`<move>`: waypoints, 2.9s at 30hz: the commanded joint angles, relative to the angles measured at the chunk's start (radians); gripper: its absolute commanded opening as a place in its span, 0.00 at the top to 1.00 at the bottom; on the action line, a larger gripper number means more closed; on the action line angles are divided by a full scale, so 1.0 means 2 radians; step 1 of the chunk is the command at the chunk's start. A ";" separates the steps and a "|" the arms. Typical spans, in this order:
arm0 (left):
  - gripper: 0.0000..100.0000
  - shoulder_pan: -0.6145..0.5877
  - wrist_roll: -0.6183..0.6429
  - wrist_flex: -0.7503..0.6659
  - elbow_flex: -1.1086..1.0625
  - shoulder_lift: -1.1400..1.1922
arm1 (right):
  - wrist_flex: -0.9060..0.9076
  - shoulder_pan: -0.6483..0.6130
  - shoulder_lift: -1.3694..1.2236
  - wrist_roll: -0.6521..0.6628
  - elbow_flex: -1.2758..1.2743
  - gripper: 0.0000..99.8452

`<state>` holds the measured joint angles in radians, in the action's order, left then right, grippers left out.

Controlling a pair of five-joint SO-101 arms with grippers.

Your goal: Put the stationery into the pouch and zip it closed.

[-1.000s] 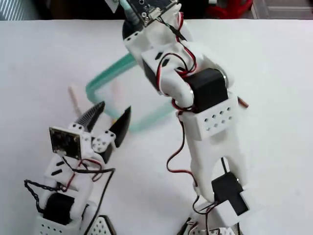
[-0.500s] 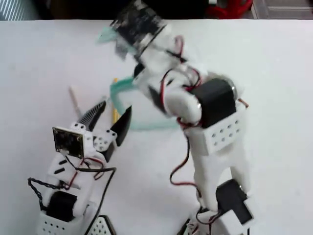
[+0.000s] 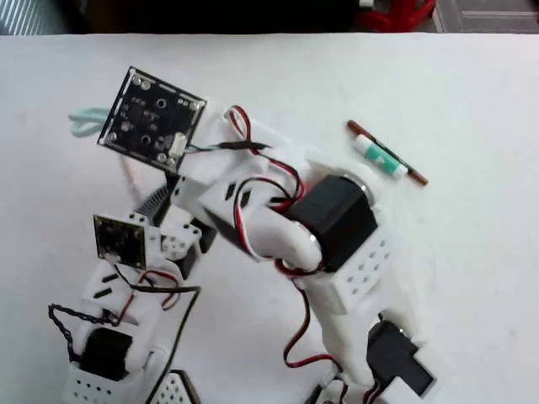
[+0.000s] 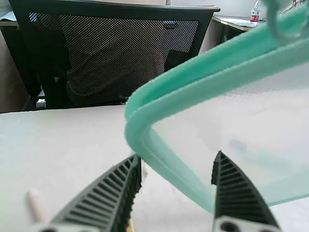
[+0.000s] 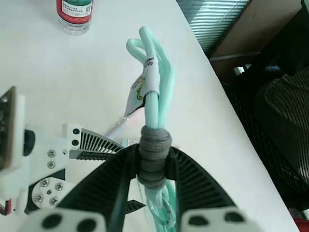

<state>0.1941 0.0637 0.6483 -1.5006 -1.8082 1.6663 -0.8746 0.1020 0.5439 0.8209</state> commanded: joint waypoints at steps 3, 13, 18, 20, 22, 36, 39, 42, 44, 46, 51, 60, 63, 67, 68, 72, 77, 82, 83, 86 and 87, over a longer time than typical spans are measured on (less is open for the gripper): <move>0.76 0.003 -0.001 0.001 0.028 0.000 | 0.023 -0.010 0.011 0.005 0.021 0.98; 0.76 -0.092 -0.001 -0.143 0.041 0.003 | 0.025 -0.004 0.000 0.005 0.008 0.98; 0.76 -0.051 -0.004 -0.136 0.036 0.003 | 0.016 0.019 -0.010 0.004 0.008 0.98; 0.76 -0.048 -0.004 -0.132 0.028 0.003 | 0.007 0.033 -0.010 0.002 0.009 0.98; 0.76 -0.047 -0.002 -0.125 0.026 0.003 | -0.009 0.053 -0.011 0.000 0.009 0.98; 0.76 0.067 -0.001 0.021 0.070 0.000 | -0.105 0.086 -0.013 -0.133 0.007 0.98; 0.76 0.103 0.000 0.046 0.069 0.000 | -0.105 0.071 -0.013 -0.134 0.005 0.98; 0.76 0.130 0.000 0.054 0.069 0.000 | -0.102 0.058 -0.013 -0.134 0.004 0.98; 0.76 0.123 0.000 0.051 0.071 0.000 | -0.093 0.049 -0.013 -0.135 0.004 0.98; 0.76 0.108 0.004 0.050 0.071 0.000 | -0.082 0.033 -0.010 -0.135 0.005 0.98; 0.76 0.073 0.039 0.043 0.070 0.000 | -0.068 -0.014 -0.008 -0.136 0.008 0.98; 0.76 -0.047 0.096 0.067 0.069 0.000 | -0.066 0.002 -0.007 -0.136 0.009 0.98; 0.76 -0.067 0.095 0.072 0.070 0.000 | -0.066 0.027 -0.007 -0.136 0.009 0.98; 0.76 -0.082 0.094 0.072 0.071 0.000 | -0.065 0.063 -0.004 -0.136 0.009 0.98; 0.76 -0.083 0.094 0.072 0.071 0.000 | -0.063 0.069 0.000 -0.137 0.009 0.98; 0.76 -0.081 0.092 0.069 0.072 0.000 | -0.055 0.076 0.029 -0.160 0.008 0.98; 0.76 -0.079 0.094 0.071 0.107 0.000 | -0.043 0.072 0.046 -0.160 0.005 0.98; 0.76 -0.079 0.094 0.073 0.136 0.000 | -0.020 0.082 0.049 -0.160 0.008 0.98; 0.76 -0.079 0.094 0.074 0.134 0.000 | -0.018 0.083 0.050 -0.160 0.009 0.98; 0.77 -0.081 0.092 0.092 0.132 0.000 | -0.008 0.086 0.062 -0.160 0.015 0.98; 0.78 -0.082 0.092 0.095 0.132 0.000 | -0.009 0.086 0.069 -0.159 0.019 0.98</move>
<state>0.0407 0.2447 0.8201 -1.2812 -1.8205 1.6448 -0.7150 0.1772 0.2325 0.8255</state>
